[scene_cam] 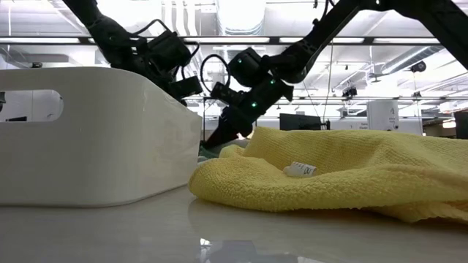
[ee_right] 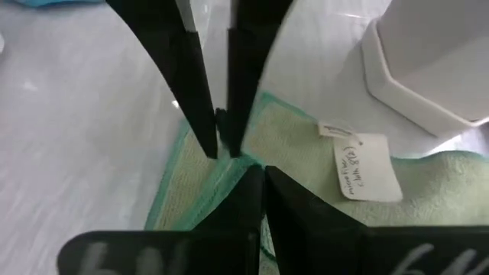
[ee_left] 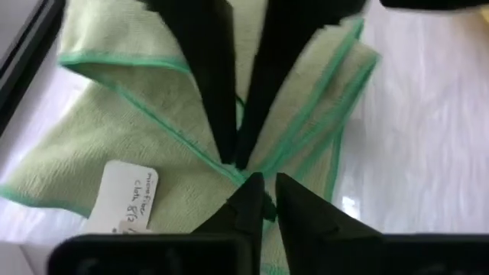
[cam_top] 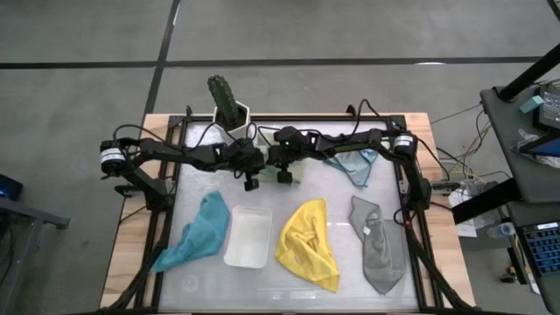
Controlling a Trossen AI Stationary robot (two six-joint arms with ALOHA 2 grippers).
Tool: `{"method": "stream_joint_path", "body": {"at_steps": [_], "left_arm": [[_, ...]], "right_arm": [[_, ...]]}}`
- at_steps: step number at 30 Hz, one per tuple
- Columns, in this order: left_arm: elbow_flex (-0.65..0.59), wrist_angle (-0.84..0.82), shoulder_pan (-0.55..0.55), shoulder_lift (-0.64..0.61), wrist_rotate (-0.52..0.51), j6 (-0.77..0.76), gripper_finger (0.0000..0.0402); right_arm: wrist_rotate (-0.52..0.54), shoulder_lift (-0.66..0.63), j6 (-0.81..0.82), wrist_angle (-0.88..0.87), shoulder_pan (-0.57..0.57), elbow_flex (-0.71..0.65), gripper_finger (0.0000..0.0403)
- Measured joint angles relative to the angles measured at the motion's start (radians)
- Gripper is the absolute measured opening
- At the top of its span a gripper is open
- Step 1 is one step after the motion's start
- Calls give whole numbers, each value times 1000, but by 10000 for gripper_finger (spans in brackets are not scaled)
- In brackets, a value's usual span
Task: Fold microfiber towels
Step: Fold the green microfiber towel
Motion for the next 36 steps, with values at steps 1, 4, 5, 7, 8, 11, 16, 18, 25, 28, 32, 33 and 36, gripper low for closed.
{"method": "stream_joint_path", "body": {"at_steps": [1, 4, 5, 7, 8, 11, 16, 18, 25, 28, 32, 33, 36], "left_arm": [[0, 3, 2, 0, -4, -15, 33], [-2, 0, 5, 0, -22, -26, 64], [-2, 0, 5, 0, -34, -26, 75], [-2, 0, 7, 0, -37, -25, 95], [-2, 0, 7, 0, -37, -25, 105], [-3, -1, 7, 0, -38, -25, 129], [-17, -4, 7, 0, -39, -25, 154], [-25, -3, 7, 0, -39, -25, 157], [-48, 15, 9, 13, -35, -50, 157], [-48, 17, 13, 38, -33, -75, 157], [-49, 39, 14, 70, -32, -77, 157], [-49, 51, 14, 76, -31, -77, 157], [-50, 82, 14, 91, -31, -76, 157]], "right_arm": [[0, -1, -7, 2, 0, 0, 8], [0, -1, -7, -3, 0, 0, 8], [0, -1, -7, -3, 0, 0, 8], [-1, -2, -7, -3, 0, 0, 8], [-1, -3, -7, -3, 0, 0, 8], [-4, -3, -5, -4, 0, 0, 8], [-11, -3, -6, -3, 0, 0, 9], [-11, -3, -5, -3, 0, -1, 9], [-14, 20, 2, -2, 0, -2, 8], [-14, 27, 3, 5, 1, -2, 9], [-14, 30, 3, 5, 1, -2, 9], [-14, 30, 3, 5, 1, -2, 9], [-14, 30, 2, 5, 1, -2, 9]]}}
